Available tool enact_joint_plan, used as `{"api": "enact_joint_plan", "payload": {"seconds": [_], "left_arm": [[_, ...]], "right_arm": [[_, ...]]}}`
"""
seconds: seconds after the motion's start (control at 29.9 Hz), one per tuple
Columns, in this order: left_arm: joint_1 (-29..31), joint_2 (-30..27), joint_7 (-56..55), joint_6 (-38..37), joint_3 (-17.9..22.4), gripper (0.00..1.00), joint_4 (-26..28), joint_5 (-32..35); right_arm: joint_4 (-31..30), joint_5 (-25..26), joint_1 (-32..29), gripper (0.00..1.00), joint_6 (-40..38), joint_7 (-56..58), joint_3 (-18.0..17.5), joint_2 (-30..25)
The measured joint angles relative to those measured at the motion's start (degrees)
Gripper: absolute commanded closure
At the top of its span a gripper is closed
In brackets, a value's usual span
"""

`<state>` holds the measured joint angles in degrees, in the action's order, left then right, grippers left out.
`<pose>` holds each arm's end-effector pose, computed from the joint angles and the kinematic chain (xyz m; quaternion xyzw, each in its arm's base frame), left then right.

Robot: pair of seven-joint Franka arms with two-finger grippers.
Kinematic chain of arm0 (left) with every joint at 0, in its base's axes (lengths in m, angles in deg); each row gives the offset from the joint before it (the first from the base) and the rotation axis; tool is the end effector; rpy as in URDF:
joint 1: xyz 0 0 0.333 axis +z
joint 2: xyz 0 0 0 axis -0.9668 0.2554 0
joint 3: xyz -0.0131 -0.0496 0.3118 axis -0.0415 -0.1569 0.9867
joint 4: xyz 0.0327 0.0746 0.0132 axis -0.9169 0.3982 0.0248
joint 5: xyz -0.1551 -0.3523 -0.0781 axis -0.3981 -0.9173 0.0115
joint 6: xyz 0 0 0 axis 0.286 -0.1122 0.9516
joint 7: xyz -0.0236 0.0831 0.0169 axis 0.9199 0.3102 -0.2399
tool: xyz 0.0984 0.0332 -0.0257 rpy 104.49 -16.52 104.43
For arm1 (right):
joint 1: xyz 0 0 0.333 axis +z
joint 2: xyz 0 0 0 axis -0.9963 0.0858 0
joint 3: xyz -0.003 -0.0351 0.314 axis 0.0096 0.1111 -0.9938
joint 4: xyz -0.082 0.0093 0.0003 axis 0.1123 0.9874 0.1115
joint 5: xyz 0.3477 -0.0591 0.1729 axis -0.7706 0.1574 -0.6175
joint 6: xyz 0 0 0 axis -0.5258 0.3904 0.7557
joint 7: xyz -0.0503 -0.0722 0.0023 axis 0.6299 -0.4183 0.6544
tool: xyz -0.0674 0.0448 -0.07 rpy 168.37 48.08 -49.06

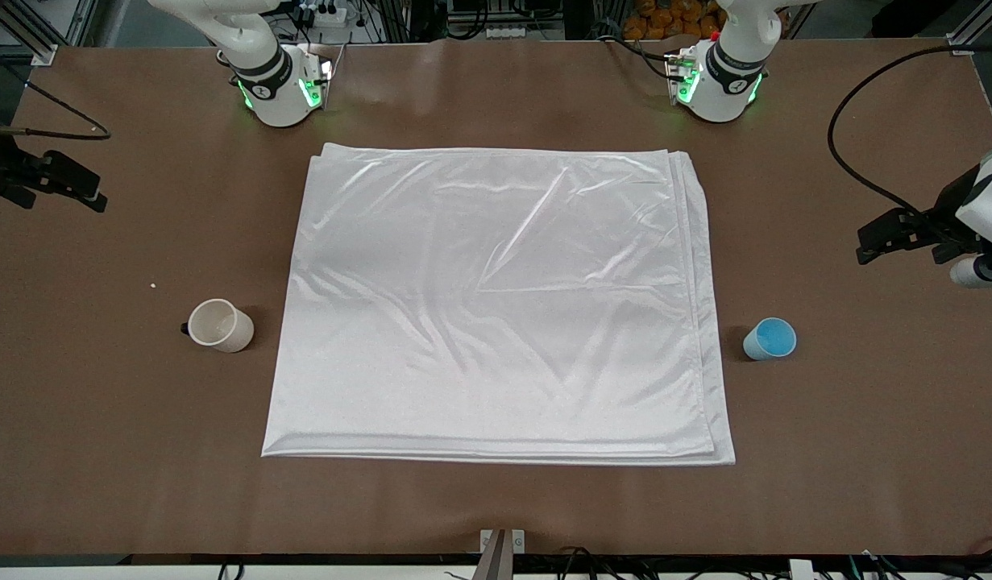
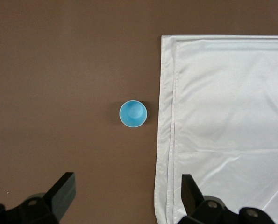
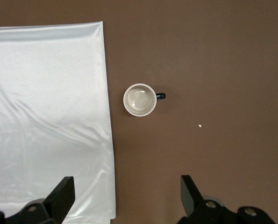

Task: Place blue cup into white mug on cloth

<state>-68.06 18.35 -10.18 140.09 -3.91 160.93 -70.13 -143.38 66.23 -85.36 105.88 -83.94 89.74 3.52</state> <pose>0.6025 -0.0410 0.6126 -0.9998 0.0074 -0.0122 0.0115 0.5362 -0.0160 0.6338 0.9994 -0.0334 -0.0034 0.0036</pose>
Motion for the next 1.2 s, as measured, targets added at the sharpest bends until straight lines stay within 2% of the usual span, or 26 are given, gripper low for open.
{"api": "enact_joint_plan", "payload": {"seconds": [0.73,1.0,1.2], "left_arm": [[0.0,0.0,0.0,-0.6,0.0,0.00,0.0,0.0],[0.1,0.0,0.2,-0.6,0.0,0.00,0.0,0.0],[0.2,0.0,0.3,-0.6,0.1,0.00,0.0,0.0]], "right_arm": [[-0.1,0.3,0.0,0.00,0.2,0.0,0.0,0.6],[-1.9,0.4,0.0,0.00,3.2,0.4,0.1,1.6],[-4.8,0.4,0.0,0.00,6.8,5.3,0.1,2.1]]}}
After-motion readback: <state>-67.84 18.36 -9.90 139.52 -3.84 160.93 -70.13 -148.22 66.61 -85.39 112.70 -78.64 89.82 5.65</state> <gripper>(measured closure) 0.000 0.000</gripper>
